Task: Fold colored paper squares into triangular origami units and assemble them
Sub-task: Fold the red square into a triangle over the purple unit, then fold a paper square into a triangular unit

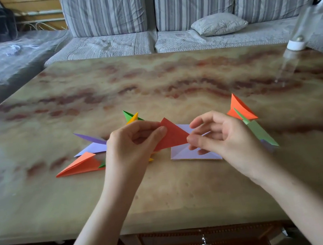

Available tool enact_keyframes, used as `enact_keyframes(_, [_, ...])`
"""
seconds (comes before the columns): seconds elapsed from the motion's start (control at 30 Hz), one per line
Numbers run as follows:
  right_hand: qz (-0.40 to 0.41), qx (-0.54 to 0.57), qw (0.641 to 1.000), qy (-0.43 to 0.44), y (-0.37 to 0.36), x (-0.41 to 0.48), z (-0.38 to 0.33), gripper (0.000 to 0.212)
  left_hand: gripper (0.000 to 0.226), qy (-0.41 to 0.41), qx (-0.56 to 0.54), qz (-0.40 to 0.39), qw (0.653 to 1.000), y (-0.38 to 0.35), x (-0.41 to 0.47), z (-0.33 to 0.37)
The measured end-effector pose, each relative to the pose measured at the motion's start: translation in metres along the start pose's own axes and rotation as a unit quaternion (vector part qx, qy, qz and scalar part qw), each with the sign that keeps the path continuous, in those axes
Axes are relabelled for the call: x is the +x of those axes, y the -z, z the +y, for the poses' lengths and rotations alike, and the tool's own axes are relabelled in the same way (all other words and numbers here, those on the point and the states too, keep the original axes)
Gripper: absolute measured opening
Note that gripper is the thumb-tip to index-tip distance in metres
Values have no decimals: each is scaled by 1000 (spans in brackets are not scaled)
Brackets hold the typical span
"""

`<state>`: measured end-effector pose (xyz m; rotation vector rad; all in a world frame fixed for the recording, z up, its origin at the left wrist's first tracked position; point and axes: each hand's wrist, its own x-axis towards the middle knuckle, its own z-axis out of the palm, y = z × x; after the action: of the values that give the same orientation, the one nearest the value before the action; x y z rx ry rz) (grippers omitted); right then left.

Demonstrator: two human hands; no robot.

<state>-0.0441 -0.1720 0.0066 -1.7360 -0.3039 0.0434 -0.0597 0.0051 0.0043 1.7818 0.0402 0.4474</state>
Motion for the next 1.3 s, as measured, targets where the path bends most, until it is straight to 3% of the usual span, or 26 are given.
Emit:
enact_keyframes(0.13, [25, -17, 999, 45, -2, 9, 0, 19, 13, -9, -8, -1, 1000, -10, 1, -2])
enact_keyframes(0.27, [140, -59, 987, 57, 9, 37, 3, 20, 27, -50, 57, 41, 996, -15, 1, -7])
enact_keyframes(0.4, [176, -119, 977, 12, 7, 73, 25, 12, 23, -152, 122, 19, 981, -26, -4, -10])
enact_keyframes(0.57, [193, -244, 950, -33, -4, 104, 39, 11, 19, -137, 145, -35, 979, -33, -4, -20])
enact_keyframes(0.7, [139, -433, 891, -16, -4, 105, 29, 34, 19, -128, 157, -48, 978, -31, -4, -24])
enact_keyframes(0.87, [129, -475, 864, 104, -1, 66, 23, 32, 18, -128, 159, -46, 978, -29, -4, -23])
enact_keyframes(0.97, [73, -455, 880, 117, -3, 41, 25, 25, 17, -140, 161, -34, 976, -26, -4, -23])
enact_keyframes(1.07, [-40, -468, 881, 60, -4, 23, 30, 51, 16, -140, 164, -30, 976, -24, -3, -24])
enact_keyframes(1.13, [-58, -469, 880, 38, -2, 18, 33, 55, 16, -140, 164, -32, 976, -23, -3, -24])
enact_keyframes(1.3, [-65, -420, 904, 36, 5, 15, 37, 43, 17, -152, 164, -30, 974, -23, -3, -26])
